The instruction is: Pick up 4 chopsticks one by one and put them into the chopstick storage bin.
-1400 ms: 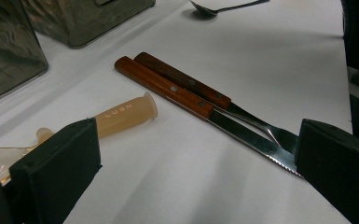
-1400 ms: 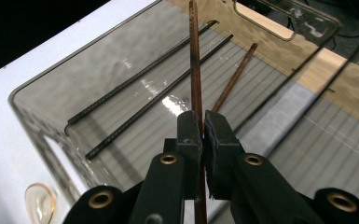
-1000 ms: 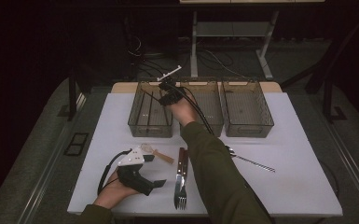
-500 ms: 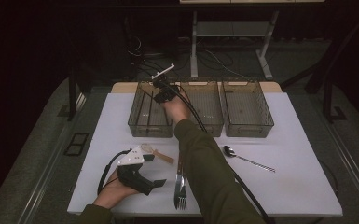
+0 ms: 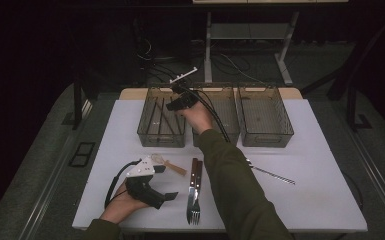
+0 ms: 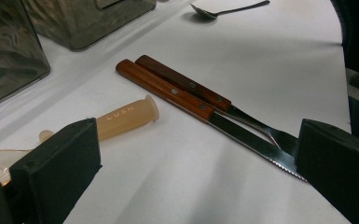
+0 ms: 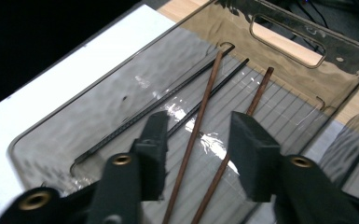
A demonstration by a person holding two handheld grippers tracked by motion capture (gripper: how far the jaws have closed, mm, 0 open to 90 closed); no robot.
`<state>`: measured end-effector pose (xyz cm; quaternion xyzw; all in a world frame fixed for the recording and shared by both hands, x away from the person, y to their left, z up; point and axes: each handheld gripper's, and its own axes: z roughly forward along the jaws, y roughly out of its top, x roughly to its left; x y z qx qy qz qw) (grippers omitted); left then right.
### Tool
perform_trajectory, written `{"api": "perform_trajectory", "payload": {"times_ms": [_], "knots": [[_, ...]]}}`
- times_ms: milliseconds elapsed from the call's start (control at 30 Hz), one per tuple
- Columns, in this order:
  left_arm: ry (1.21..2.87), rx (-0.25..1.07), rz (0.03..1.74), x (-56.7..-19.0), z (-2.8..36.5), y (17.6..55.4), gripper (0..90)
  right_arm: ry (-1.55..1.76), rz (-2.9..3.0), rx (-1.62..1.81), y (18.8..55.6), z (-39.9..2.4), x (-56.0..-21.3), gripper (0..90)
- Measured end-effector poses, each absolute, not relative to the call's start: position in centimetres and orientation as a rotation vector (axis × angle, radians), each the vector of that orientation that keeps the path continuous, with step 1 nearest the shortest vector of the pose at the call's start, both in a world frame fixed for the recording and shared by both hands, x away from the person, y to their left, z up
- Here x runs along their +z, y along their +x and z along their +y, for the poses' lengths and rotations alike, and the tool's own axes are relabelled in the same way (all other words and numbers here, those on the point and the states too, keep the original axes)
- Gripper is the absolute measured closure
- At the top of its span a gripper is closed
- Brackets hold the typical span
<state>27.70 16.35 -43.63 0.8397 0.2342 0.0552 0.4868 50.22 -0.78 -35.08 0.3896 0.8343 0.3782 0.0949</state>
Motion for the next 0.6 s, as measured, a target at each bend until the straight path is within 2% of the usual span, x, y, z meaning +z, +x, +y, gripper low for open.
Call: {"api": "perform_trajectory", "payload": {"times_ms": [367,600], "knots": [[2.05,0.137,0.573,-43.7,16.6,28.0,0.0,1.051,2.48,1.203,47.7,-4.4,-34.6,40.8],[2.048,0.133,0.573,-43.8,16.5,28.0,0.0,1.036,2.482,1.232,46.1,-7.0,-34.8,37.9]]}}
